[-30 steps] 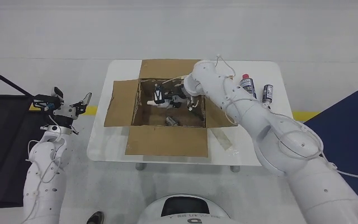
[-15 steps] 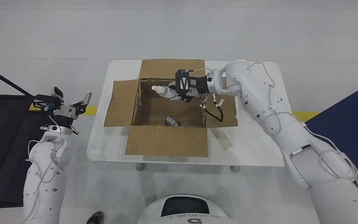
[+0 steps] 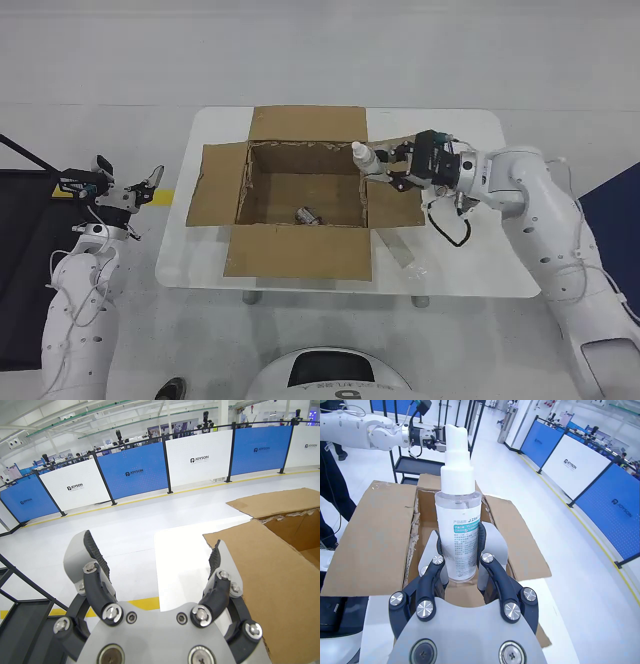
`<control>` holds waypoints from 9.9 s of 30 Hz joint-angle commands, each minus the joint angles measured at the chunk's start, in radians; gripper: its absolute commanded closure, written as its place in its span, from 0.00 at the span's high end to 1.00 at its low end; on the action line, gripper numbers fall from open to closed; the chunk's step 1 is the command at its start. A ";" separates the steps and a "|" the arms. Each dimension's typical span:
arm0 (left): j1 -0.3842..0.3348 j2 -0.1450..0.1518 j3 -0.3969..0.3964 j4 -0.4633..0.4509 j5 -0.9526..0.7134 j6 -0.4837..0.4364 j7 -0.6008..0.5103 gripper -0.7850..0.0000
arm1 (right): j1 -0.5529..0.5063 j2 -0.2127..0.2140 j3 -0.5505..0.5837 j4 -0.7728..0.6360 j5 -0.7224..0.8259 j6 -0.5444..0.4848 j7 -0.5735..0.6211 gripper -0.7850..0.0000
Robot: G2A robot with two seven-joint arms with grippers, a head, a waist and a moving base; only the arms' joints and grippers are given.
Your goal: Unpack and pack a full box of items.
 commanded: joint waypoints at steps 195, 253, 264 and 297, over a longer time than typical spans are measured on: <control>0.000 0.000 0.000 0.000 0.000 0.000 0.000 1.00 | 0.352 -0.113 -0.417 0.102 0.358 0.327 0.376 1.00; 0.000 0.000 0.000 0.000 0.000 0.000 0.000 1.00 | 0.718 -0.720 -1.008 1.115 0.152 0.000 0.082 1.00; 0.000 0.000 0.000 0.000 0.000 0.000 0.000 1.00 | 0.685 -0.722 -1.004 1.098 0.150 0.011 0.117 1.00; 0.000 0.000 0.000 0.000 0.000 0.000 0.000 1.00 | 0.644 -0.909 -0.999 1.282 0.141 0.054 0.376 0.34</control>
